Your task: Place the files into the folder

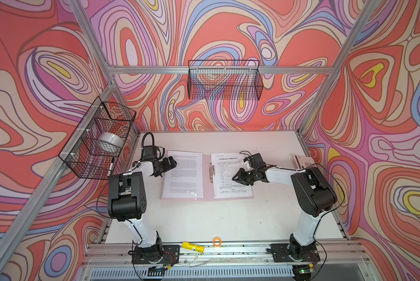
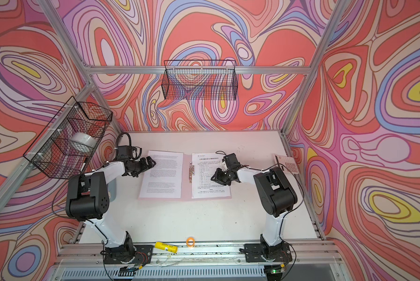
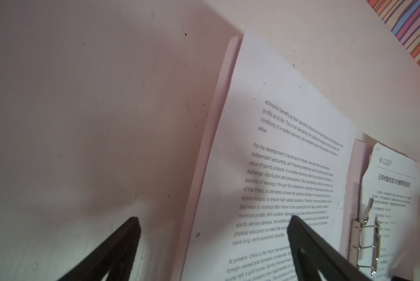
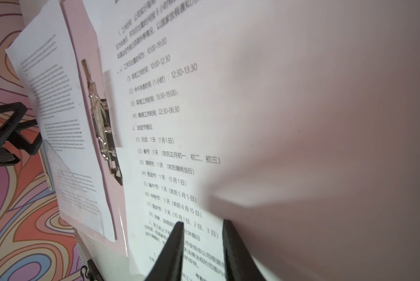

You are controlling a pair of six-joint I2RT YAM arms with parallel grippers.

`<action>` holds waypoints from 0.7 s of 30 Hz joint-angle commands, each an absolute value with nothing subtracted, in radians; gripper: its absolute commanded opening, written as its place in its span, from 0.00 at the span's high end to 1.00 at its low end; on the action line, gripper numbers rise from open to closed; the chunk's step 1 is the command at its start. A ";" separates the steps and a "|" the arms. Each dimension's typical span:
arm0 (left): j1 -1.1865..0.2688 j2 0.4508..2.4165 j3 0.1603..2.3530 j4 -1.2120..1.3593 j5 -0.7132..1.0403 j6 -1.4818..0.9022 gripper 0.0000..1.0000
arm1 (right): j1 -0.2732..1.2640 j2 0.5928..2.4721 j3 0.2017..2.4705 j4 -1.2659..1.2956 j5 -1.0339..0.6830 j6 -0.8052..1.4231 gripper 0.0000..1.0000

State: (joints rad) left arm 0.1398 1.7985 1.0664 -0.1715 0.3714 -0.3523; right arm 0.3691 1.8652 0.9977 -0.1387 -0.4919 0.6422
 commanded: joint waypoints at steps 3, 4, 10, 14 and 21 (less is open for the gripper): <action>0.164 1.845 1.087 -0.083 0.554 -0.400 0.16 | 0.374 1.889 0.951 -0.201 -0.454 0.648 0.71; 0.165 1.853 1.087 -0.072 0.572 -0.407 0.19 | 0.374 1.887 0.950 -0.201 -0.453 0.648 0.71; 0.172 1.860 1.084 -0.055 0.621 -0.416 0.45 | 0.370 1.885 0.943 -0.196 -0.460 0.655 0.71; 0.171 1.846 1.091 -0.066 0.638 -0.411 0.61 | 0.368 1.885 0.946 -0.199 -0.472 0.664 0.71; 0.171 1.857 1.093 -0.040 0.704 -0.423 0.89 | 0.368 1.864 0.956 -0.225 -0.458 0.660 0.72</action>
